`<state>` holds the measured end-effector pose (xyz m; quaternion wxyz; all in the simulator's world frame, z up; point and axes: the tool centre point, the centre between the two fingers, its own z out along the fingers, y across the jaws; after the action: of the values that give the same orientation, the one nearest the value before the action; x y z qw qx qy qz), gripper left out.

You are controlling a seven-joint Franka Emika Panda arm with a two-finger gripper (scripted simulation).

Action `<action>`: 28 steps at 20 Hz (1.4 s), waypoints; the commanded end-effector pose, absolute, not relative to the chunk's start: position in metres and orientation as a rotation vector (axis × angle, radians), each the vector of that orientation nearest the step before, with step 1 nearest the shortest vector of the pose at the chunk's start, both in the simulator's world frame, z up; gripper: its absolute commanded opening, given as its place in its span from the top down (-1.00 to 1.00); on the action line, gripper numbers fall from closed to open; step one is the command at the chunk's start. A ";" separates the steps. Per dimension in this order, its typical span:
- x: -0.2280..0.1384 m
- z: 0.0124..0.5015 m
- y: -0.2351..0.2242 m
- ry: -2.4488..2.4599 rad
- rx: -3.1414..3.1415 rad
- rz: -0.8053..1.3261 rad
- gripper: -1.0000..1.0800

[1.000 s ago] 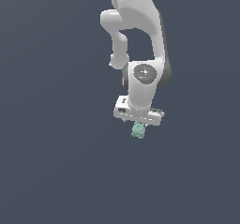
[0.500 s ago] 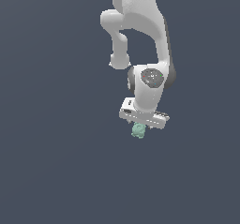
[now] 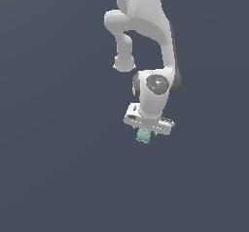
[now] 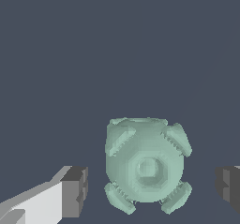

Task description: Pick up the object and move it to a goal position.

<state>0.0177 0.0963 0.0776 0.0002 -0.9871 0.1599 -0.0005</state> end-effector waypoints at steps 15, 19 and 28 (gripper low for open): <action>0.018 0.040 0.097 0.507 -3.101 0.000 1.00; 0.018 0.040 0.097 0.507 -3.101 0.000 1.00; 0.009 0.044 0.109 0.506 -3.100 -0.001 1.00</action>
<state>0.0117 0.1041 0.0426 -0.0001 -0.9868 0.1618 0.0001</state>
